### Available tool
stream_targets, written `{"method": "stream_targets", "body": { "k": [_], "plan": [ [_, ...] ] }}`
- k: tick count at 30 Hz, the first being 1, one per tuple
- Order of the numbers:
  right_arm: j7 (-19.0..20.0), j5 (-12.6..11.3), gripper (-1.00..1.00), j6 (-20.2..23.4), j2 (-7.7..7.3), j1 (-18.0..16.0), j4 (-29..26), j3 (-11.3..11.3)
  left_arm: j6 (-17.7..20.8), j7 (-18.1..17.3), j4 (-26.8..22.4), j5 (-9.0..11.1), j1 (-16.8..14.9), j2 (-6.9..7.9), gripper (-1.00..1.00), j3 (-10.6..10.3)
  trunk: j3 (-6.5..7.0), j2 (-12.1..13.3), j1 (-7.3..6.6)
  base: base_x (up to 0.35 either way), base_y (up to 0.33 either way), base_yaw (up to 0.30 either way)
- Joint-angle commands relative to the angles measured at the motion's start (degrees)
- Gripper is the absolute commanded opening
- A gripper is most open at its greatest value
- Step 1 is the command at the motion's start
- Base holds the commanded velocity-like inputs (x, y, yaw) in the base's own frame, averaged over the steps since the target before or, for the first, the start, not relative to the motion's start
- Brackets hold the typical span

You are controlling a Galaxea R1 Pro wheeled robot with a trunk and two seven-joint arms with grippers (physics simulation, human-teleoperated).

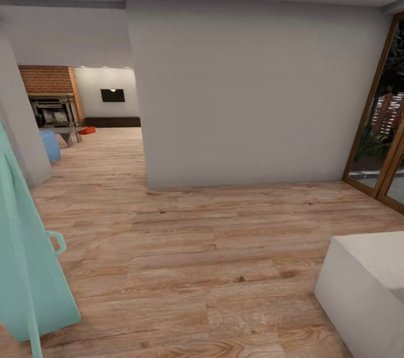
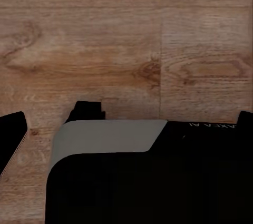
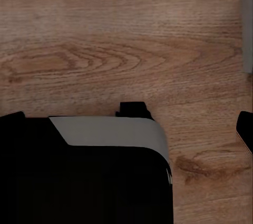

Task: Move the two storage containers from the living room to the garage. In the garage, place one container on the floor and stack the other container on top of it (either order is fine).

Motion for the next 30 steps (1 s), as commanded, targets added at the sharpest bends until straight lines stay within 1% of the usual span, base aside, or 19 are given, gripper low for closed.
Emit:
{"method": "stream_targets", "body": {
  "k": [1, 30],
  "plan": [
    [0.0, -0.4, 1.0, -0.3, 0.05, -0.1, 0.2, 0.5, 0.0, 0.0, 0.0, 0.6, 0.0, -0.05, 1.0, -0.2, -0.06, 0.0, 0.03, 0.32, 0.0, 0.0],
    [-0.4, -0.5, 1.0, -0.2, 0.1, -0.1, 0.2, 0.5, 0.0, 0.0, 0.0, 0.6, 0.0, -0.09, 1.0, -0.2, -0.06, 0.0, 0.03, 0.32, 0.0, 0.0]
  ]
}}
